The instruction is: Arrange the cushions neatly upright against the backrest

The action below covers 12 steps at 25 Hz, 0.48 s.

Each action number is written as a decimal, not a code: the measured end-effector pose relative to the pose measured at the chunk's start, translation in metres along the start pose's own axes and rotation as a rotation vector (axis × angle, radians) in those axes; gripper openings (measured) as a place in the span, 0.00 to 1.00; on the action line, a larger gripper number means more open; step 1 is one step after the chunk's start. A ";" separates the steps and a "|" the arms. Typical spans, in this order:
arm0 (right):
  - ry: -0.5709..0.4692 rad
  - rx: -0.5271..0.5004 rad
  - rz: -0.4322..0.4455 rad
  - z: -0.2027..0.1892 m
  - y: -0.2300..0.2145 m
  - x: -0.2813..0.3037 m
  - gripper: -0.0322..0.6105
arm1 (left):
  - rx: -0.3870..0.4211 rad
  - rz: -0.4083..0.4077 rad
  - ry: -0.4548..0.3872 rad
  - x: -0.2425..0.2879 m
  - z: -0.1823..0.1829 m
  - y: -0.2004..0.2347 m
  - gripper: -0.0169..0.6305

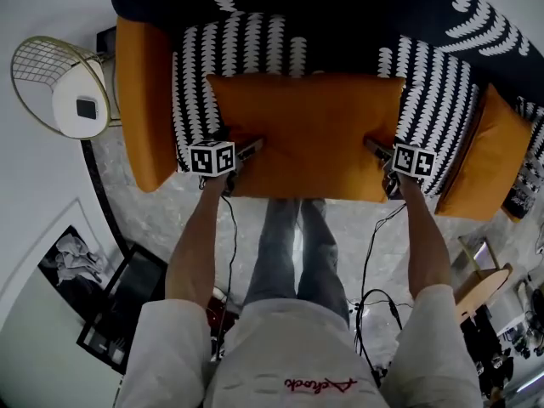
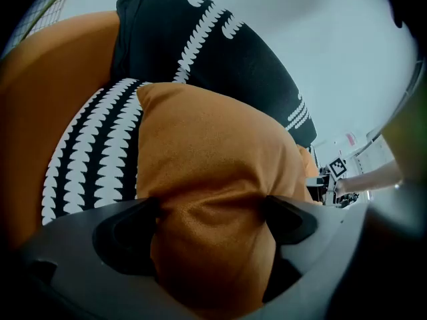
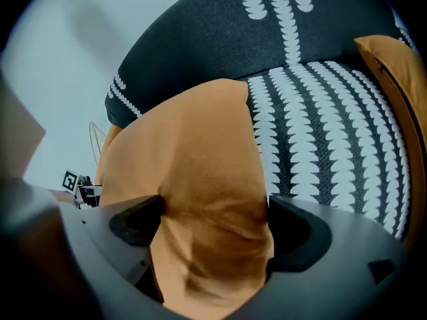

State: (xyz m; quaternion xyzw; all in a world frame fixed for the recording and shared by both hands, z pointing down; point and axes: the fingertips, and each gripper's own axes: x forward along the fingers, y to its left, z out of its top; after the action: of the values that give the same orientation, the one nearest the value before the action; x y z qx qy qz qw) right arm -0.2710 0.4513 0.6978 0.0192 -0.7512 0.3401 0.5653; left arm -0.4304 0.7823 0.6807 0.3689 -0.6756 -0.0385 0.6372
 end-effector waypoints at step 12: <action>-0.029 -0.024 0.081 0.000 0.027 -0.007 0.39 | 0.052 -0.093 -0.032 -0.006 -0.001 -0.019 0.58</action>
State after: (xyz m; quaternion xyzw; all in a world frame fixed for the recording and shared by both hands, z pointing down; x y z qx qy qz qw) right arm -0.2802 0.4695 0.6785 -0.0131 -0.7637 0.3533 0.5402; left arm -0.4221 0.7725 0.6659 0.4158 -0.6685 -0.0564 0.6140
